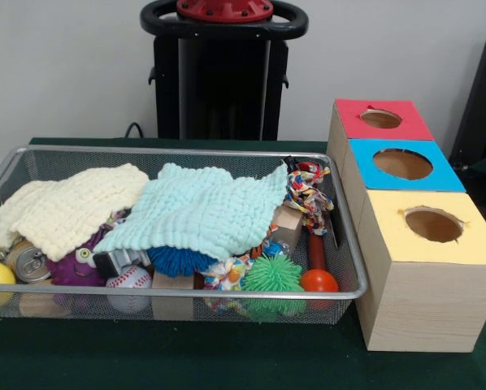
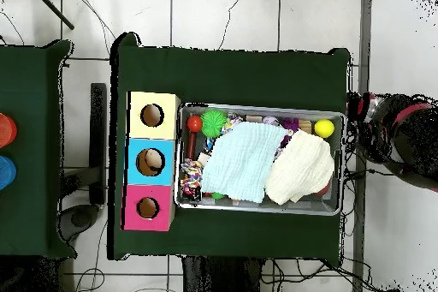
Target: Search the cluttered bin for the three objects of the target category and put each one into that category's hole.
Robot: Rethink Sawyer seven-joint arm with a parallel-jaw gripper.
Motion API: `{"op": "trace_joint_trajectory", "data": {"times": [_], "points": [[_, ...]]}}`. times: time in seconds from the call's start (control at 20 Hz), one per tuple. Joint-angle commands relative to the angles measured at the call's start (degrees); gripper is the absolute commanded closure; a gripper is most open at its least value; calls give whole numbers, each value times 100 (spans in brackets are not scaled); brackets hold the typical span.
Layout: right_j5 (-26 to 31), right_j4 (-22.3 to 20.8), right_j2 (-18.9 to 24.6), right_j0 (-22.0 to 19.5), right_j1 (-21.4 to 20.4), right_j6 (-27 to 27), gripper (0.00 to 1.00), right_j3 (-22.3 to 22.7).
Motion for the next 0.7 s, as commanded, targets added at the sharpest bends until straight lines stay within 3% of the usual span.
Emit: {"op": "trace_joint_trajectory", "data": {"times": [0.05,0.7], "points": [[727,111,92,54,-8,-38,0,685],[631,89,126,92,-108,-83,0,822]]}}
